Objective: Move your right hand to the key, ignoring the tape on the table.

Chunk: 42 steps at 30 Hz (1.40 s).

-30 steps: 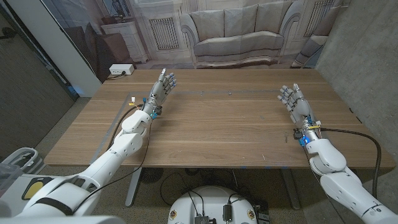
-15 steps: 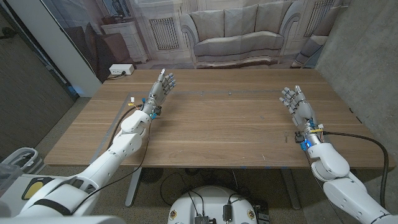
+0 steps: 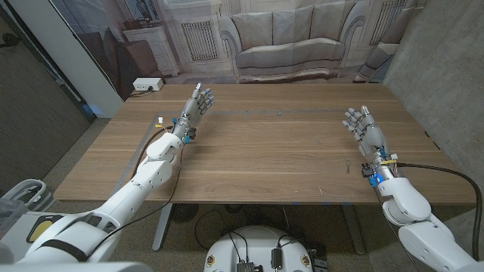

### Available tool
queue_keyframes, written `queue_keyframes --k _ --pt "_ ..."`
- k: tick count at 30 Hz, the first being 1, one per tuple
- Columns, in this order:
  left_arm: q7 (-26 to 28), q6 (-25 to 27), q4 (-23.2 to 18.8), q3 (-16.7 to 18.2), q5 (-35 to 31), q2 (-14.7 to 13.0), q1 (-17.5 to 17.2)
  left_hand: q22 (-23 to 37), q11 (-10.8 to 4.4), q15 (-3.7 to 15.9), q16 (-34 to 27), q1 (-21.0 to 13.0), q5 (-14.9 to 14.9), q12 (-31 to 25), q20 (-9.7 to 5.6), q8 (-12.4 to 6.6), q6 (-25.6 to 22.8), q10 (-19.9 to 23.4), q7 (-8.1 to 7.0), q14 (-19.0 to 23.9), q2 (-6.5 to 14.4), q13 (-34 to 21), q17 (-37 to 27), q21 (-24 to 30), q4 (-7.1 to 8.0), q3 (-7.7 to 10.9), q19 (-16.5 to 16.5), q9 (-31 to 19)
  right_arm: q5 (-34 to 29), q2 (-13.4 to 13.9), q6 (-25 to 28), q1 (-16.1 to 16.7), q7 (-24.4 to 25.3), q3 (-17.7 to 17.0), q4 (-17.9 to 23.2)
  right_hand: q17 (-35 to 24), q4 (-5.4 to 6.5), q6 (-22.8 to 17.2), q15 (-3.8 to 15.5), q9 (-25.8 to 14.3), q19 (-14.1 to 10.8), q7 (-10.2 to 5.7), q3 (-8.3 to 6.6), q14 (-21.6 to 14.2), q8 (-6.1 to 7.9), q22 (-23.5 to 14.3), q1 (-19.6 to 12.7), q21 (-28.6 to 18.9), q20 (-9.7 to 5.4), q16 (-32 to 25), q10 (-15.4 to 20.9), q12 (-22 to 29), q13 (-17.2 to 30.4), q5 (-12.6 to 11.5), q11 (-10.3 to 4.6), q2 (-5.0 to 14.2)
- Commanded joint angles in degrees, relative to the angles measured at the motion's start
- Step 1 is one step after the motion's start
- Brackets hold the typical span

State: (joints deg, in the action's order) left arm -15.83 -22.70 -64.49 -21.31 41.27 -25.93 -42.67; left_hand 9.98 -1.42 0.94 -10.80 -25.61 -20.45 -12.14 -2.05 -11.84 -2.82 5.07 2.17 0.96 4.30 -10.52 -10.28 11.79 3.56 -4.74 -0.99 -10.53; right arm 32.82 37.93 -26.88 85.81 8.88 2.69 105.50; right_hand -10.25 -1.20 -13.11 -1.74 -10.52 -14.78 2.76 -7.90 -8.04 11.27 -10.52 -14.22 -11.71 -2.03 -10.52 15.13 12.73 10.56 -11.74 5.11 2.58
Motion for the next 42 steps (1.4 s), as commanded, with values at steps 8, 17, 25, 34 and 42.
queue_keyframes --k 8,17,25,34,42 --pt "0.0 0.8 -0.3 -0.4 -0.4 -0.2 0.8 0.3 0.34 -0.23 0.0 -0.5 0.2 0.2 -2.8 0.06 -0.7 0.5 -0.01 0.2 0.1 -0.2 -0.2 -0.1 -0.18 -0.4 0.2 -0.2 -2.4 -1.2 -0.6 2.8 0.5 -1.3 1.1 -0.2 -0.14 -0.6 0.11 -0.3 -0.7 -0.25 -0.1 -0.8 0.13 -0.1 0.1 -0.4 -0.61 -0.4 0.6 0.2 0.1 0.2 -0.1 0.26" --pt "0.5 1.4 -0.9 -0.5 -0.7 -0.4 0.9 0.3 0.23 -0.04 -0.1 -0.7 0.3 0.2 -2.81 0.08 -0.7 0.6 -0.05 0.4 0.2 -0.2 -0.2 -0.1 -0.22 -0.43 0.1 -0.2 -5.3 -1.5 0.0 4.2 2.4 -2.4 2.0 -0.2 -0.15 -0.6 0.23 -0.3 -0.8 -0.48 -0.05 -0.9 0.13 -0.1 0.2 -0.4 -0.63 -0.4 0.6 0.2 0.1 0.2 -0.21 0.24" --pt "1.5 1.8 -2.4 -0.3 -0.9 -1.2 0.3 0.4 0.11 0.03 -0.1 -0.8 0.4 0.2 -2.71 0.05 -1.0 0.7 -0.13 0.5 0.3 -0.2 -0.2 0.0 -0.25 -0.48 -0.1 -0.2 -6.7 -1.7 0.1 4.4 2.7 -2.8 1.8 -0.2 -0.17 -0.6 0.18 -0.3 -0.8 -0.59 -0.01 -0.9 0.09 -0.1 0.2 -0.4 -0.61 -0.4 0.6 0.1 0.1 0.2 -0.09 0.22" --pt "2.1 2.4 -3.6 -0.1 -0.9 -1.7 0.0 0.4 0.05 -0.03 -0.1 -0.9 0.4 0.2 -2.73 0.08 -1.0 0.8 -0.18 0.5 0.3 -0.2 -0.2 0.0 -0.27 -0.52 -0.1 -0.2 -10.7 -2.0 1.8 5.1 5.3 -3.5 3.1 -0.2 -0.19 -0.6 0.27 -0.3 -0.8 -0.73 0.02 -0.9 0.08 -0.1 0.2 -0.4 -0.61 -0.3 0.6 0.1 0.1 0.2 -0.13 0.23" --pt "2.2 3.0 -4.0 -0.1 -0.7 -2.0 -0.2 0.4 0.14 -0.03 -0.1 -1.0 0.5 0.3 -2.67 0.09 -1.2 0.9 -0.16 0.6 0.4 -0.2 -0.2 0.0 -0.29 -0.56 -0.2 -0.2 -13.6 -2.0 2.5 4.9 6.4 -4.1 3.3 -0.2 -0.24 -0.8 0.36 -0.3 -1.0 -0.84 0.1 -1.1 0.13 -0.1 0.3 -0.4 -0.61 -0.4 0.8 0.1 0.1 0.2 -0.33 0.14"
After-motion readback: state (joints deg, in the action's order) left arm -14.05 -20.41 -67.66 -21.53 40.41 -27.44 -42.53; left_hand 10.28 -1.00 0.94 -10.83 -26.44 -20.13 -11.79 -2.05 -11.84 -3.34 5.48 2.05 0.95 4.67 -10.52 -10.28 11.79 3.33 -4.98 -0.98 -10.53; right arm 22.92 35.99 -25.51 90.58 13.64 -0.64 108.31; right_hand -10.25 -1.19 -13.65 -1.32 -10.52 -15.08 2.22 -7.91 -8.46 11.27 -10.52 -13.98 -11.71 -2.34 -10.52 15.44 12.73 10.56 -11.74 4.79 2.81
